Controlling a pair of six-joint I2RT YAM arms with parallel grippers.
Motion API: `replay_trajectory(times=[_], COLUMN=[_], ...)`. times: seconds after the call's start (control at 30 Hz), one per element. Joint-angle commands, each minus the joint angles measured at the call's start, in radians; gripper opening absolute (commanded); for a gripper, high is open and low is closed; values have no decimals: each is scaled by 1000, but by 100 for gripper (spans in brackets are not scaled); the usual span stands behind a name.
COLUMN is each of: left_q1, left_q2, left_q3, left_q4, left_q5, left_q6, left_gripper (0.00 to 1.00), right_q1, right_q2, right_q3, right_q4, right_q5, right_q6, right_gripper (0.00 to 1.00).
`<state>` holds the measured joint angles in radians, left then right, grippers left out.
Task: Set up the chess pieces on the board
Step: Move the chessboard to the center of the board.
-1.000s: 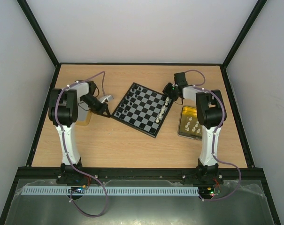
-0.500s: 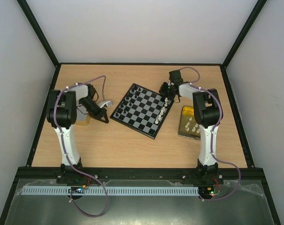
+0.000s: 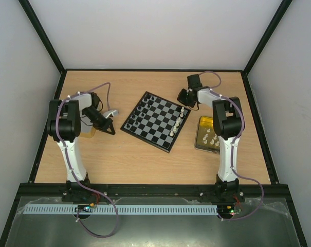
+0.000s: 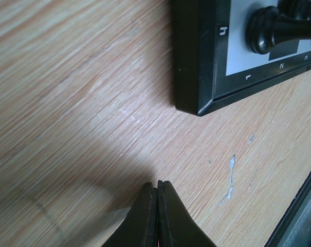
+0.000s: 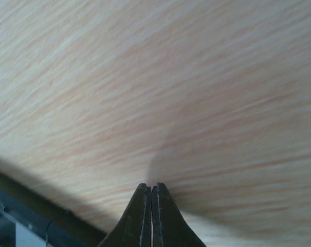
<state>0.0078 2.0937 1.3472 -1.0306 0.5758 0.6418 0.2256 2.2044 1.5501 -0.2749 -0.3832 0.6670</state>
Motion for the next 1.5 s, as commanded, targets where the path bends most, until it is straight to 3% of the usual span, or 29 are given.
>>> replay_trajectory(times=[0.0, 0.17, 0.43, 0.6, 1.03, 1.47], left_q1=[19, 21, 17, -1, -25, -56], left_q2=[-13, -23, 7, 25, -1, -61], left_q3=[3, 8, 79, 106, 44, -86], left_q4=[49, 81, 89, 96, 124, -35], left_q5=[-75, -93, -33, 11, 27, -25], left_q6=[-4, -28, -80, -97, -106, 82], left_gripper=[2, 2, 2, 2, 2, 2], right_q1=[-21, -20, 46, 103, 212, 302], right_q2=[60, 169, 364, 356, 235, 211], right_q3=[106, 330, 758, 733, 458, 428], right_q4=[-134, -241, -552, -591, -511, -516], right_q5=[63, 53, 100, 130, 144, 124], right_q6=[-19, -29, -160, -209, -243, -264], right_gripper=[2, 2, 2, 2, 2, 2])
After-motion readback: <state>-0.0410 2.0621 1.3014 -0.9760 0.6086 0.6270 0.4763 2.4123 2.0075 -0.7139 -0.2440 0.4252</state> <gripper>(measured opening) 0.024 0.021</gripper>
